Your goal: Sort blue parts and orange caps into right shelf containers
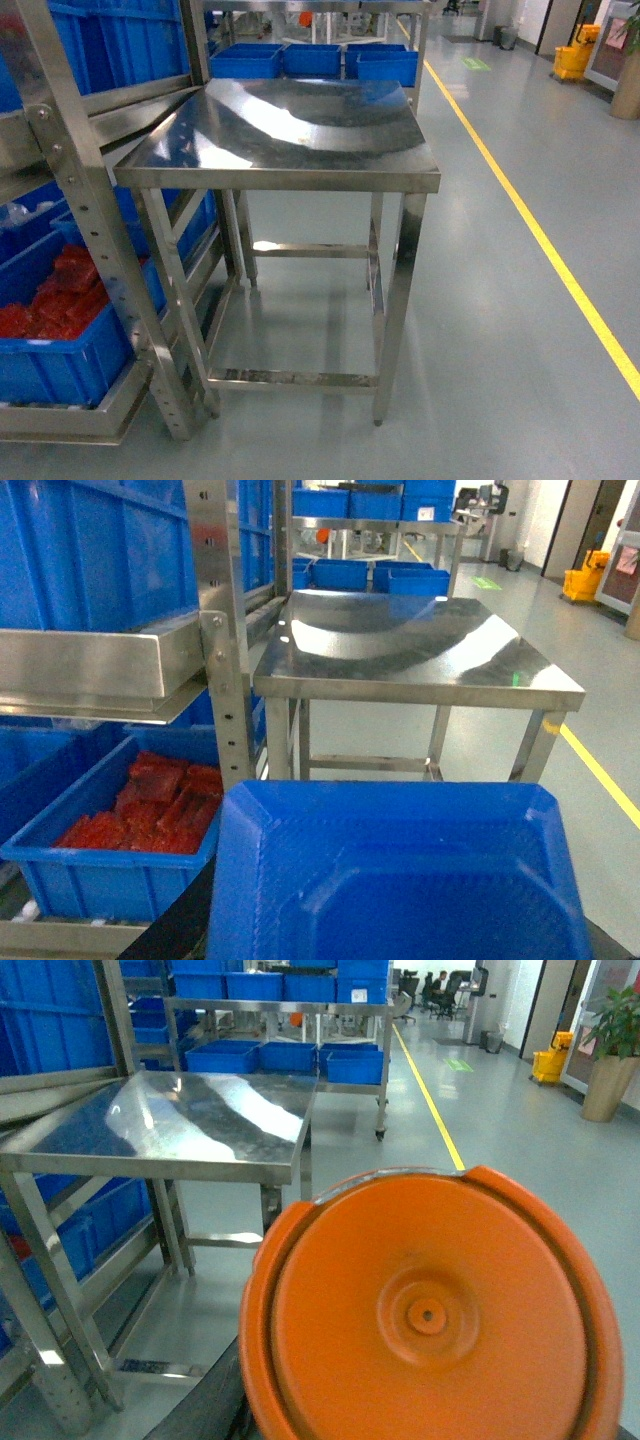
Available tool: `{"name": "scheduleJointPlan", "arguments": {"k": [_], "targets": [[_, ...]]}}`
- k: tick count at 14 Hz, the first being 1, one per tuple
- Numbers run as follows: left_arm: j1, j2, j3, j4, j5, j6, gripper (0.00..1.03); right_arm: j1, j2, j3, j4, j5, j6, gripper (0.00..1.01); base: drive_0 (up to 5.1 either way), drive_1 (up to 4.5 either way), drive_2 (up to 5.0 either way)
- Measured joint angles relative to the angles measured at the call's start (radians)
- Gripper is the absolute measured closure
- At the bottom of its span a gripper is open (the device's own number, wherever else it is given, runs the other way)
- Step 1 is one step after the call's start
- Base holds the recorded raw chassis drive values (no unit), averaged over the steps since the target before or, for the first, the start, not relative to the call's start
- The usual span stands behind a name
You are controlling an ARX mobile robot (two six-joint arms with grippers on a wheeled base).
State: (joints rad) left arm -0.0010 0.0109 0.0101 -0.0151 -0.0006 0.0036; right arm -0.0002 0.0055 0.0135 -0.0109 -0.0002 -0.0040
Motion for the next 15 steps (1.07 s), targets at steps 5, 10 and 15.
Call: {"name": "scheduleJointPlan", "arguments": {"k": [5,10,15], "targets": [[0.001,0.0,0.0,0.008,0.001,0.0,0.6,0.0,-0.001,0.0,0.003,0.003,0.0,0.59,-4.7,2.36,2.8],[0.001,0.0,0.0,0.009,0.0,0.0,0.6,0.0,-0.001,0.0,0.005,0.003,0.0,0.59,-4.9,2.44,2.4],[0.001,0.0,0.0,0.007,0.0,0.0,0.6,0.0,-0.001,0.0,0.006,0.002,0.0,0.59,-4.9,2.51,2.5]]}}
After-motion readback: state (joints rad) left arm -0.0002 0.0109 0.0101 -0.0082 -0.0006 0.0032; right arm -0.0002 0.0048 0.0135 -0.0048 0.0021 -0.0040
